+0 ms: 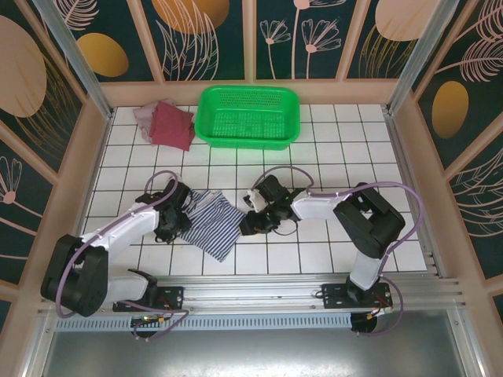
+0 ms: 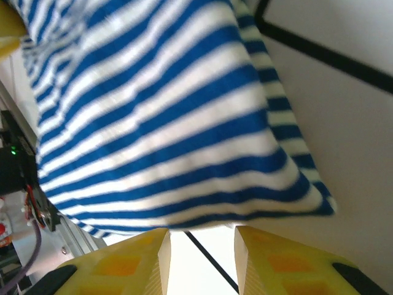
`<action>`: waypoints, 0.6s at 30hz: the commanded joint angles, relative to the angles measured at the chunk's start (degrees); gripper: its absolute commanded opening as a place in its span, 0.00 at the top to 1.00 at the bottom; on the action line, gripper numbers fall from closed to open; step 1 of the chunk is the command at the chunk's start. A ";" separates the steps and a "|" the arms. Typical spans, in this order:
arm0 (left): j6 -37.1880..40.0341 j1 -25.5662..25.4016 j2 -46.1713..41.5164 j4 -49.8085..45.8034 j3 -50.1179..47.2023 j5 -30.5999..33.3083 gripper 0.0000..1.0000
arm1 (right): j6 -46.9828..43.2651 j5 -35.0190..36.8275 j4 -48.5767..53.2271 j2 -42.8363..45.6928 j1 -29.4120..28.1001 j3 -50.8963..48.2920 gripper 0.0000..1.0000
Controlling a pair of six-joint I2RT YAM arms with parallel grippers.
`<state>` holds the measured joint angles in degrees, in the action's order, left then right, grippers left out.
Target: Fold and stack the tank tops
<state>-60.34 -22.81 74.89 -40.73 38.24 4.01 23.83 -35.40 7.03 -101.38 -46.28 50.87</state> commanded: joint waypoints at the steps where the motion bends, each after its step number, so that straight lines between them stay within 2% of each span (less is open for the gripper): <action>1: 3.77 0.31 1.45 -5.01 3.57 2.90 0.57 | -2.19 0.32 2.65 3.67 0.41 1.20 0.65; 6: -0.19 -1.56 -3.90 -6.09 4.49 -3.91 0.55 | -0.66 -0.75 3.72 5.99 4.25 4.02 0.58; 8: -4.48 -5.27 -6.63 -6.73 4.84 -4.28 0.54 | 0.57 -2.10 3.70 4.94 5.46 4.17 0.57; 12: -13.00 -13.08 -8.70 -6.83 6.12 -5.35 0.53 | 0.73 0.77 5.33 2.42 5.84 4.93 0.54; 18: -25.53 -25.94 -7.11 1.06 2.65 -6.83 0.52 | 2.13 -0.07 3.93 -1.59 5.35 6.55 0.51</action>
<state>-76.71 -45.23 67.16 -43.00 43.16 -1.21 24.93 -35.57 10.55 -100.95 -40.38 56.01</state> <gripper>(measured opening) 0.477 0.483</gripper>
